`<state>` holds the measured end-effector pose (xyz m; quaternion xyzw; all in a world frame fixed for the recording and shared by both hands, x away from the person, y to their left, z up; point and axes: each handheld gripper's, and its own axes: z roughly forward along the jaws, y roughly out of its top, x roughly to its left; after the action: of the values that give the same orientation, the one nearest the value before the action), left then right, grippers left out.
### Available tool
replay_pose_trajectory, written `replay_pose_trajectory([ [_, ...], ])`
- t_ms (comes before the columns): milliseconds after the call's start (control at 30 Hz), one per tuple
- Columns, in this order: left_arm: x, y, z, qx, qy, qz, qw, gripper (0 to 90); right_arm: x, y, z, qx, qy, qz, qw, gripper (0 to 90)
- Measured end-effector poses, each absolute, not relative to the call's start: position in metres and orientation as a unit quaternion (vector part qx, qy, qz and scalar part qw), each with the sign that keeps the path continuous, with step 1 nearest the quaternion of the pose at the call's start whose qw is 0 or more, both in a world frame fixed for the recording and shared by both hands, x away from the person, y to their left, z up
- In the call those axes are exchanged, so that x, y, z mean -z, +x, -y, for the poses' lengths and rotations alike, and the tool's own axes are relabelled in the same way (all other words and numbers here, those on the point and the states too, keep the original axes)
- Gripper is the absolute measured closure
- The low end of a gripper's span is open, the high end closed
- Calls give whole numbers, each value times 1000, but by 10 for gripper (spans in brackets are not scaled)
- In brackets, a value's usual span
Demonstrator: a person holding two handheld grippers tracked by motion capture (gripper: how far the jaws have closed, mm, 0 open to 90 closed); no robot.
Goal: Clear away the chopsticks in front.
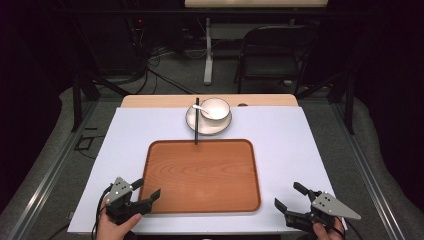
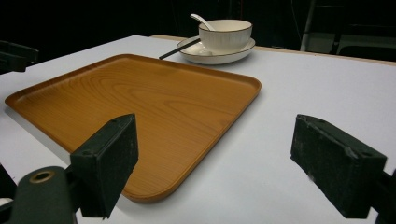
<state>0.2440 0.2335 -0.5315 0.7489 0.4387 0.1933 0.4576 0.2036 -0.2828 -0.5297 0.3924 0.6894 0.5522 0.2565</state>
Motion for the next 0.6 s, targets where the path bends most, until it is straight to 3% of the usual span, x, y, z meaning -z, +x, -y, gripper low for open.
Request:
replay_pose_trajectory([
  [600, 532, 245, -235, -188, 741, -456, 456, 258, 530, 204, 281, -548, 391, -693, 258, 144],
])
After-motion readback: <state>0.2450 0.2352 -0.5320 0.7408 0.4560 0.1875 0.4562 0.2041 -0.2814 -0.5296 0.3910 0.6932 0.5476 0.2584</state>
